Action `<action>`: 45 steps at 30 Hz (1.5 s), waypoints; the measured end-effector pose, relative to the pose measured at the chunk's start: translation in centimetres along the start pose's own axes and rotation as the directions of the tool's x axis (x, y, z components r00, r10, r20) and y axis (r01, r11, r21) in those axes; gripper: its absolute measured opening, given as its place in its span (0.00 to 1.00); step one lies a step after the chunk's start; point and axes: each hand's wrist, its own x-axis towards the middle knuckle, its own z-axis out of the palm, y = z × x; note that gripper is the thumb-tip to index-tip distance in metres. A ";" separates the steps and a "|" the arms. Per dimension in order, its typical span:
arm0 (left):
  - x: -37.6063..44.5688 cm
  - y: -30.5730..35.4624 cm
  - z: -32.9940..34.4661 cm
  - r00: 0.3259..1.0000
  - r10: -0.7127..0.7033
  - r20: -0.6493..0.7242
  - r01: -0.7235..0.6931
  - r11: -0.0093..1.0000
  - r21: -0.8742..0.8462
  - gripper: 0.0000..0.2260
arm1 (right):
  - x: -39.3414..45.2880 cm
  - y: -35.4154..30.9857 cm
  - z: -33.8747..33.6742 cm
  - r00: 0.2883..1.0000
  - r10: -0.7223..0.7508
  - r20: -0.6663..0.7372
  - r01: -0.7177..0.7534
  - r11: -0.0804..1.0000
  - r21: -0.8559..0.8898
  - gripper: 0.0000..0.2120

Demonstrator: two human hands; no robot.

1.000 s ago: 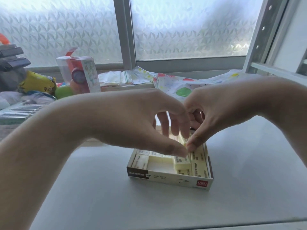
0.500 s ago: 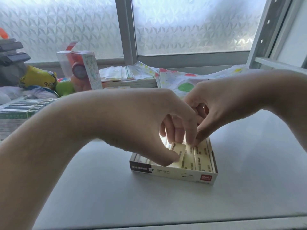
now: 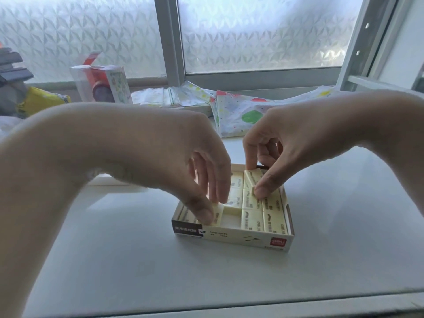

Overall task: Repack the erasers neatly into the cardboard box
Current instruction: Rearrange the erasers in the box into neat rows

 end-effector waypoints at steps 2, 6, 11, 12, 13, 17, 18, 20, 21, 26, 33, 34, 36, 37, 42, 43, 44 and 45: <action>0.0 -0.4 -0.2 1.000 -0.009 -0.009 0.009 1.000 0.010 0.08 | 0.0 -0.1 0.0 1.000 0.004 -0.008 -0.004 1.000 0.000 0.19; -0.2 -0.5 -0.6 0.999 -0.033 0.036 0.033 0.999 0.015 0.07 | -0.2 -0.3 0.0 0.999 -0.002 -0.034 0.002 1.000 0.016 0.18; 0.0 -0.6 -0.6 0.995 -0.055 0.088 0.055 0.998 0.009 0.08 | -0.7 -0.9 0.0 0.993 -0.107 -0.042 0.112 0.985 0.134 0.16; 0.1 -0.7 -0.5 0.994 -0.057 0.097 0.057 0.998 0.005 0.08 | -0.8 -1.1 0.1 0.991 -0.133 -0.027 0.135 0.979 0.152 0.16; 0.1 -0.8 -0.4 0.993 -0.057 0.100 0.056 0.998 0.011 0.08 | -0.9 -1.4 0.1 0.988 -0.152 -0.006 0.151 0.975 0.162 0.17; -0.3 -0.7 -0.6 0.995 -0.011 0.099 0.005 0.998 0.057 0.08 | -1.0 -2.1 0.6 0.983 -0.166 0.075 0.155 0.979 0.133 0.19; -0.3 -0.5 -0.6 0.994 -0.003 0.109 -0.005 0.997 0.073 0.08 | -0.9 -2.2 0.7 0.984 -0.159 0.085 0.149 0.982 0.117 0.21; -0.4 -0.3 -0.7 0.990 -0.016 0.139 0.001 0.994 0.110 0.07 | -0.9 -2.2 0.7 0.986 -0.141 0.083 0.133 0.986 0.100 0.21; -0.5 -0.3 -0.7 0.988 -0.030 0.149 0.011 0.991 0.130 0.07 | -0.9 -2.2 0.8 0.988 -0.131 0.080 0.124 0.988 0.096 0.21; -0.7 -0.6 -1.0 0.986 -0.085 0.141 0.053 0.976 0.211 0.07 | -0.6 -2.2 1.2 0.991 -0.109 0.076 0.102 0.991 0.088 0.19; -0.7 -3.1 -2.5 0.977 -0.116 -0.179 0.133 0.988 0.084 0.08 | -0.7 -3.0 1.4 0.993 -0.113 0.039 0.107 0.987 0.122 0.22; -0.3 -3.4 -2.3 0.970 -0.135 -0.200 0.153 0.985 0.076 0.08 | -0.6 -3.1 1.5 0.992 -0.125 0.036 0.120 0.985 0.123 0.23; 0.6 -3.8 -1.5 0.964 -0.158 -0.216 0.182 0.979 0.097 0.07 | -0.5 -3.5 1.8 0.989 -0.144 0.037 0.138 0.983 0.119 0.24; 1.1 -4.0 -1.2 0.962 -0.160 -0.222 0.190 0.974 0.120 0.06 | -0.4 -3.6 1.9 0.988 -0.151 0.035 0.145 0.982 0.120 0.23; 1.8 -4.6 -0.7 0.959 -0.168 -0.228 0.208 0.964 0.167 0.06 | -0.4 -4.0 2.4 0.986 -0.163 -0.019 0.164 0.981 0.101 0.22; 1.8 -4.6 -0.7 0.960 -0.173 -0.222 0.214 0.962 0.172 0.07 | -0.4 -4.0 2.5 0.986 -0.165 -0.020 0.166 0.981 0.097 0.23; 1.8 -4.6 -0.7 0.960 -0.178 -0.218 0.219 0.960 0.177 0.07 | -0.4 -4.1 2.5 0.986 -0.164 -0.015 0.165 0.982 0.095 0.24; 1.8 -4.7 -0.6 0.959 -0.182 -0.216 0.223 0.958 0.181 0.07 | -0.5 -4.1 2.5 0.986 -0.164 -0.010 0.164 0.982 0.094 0.25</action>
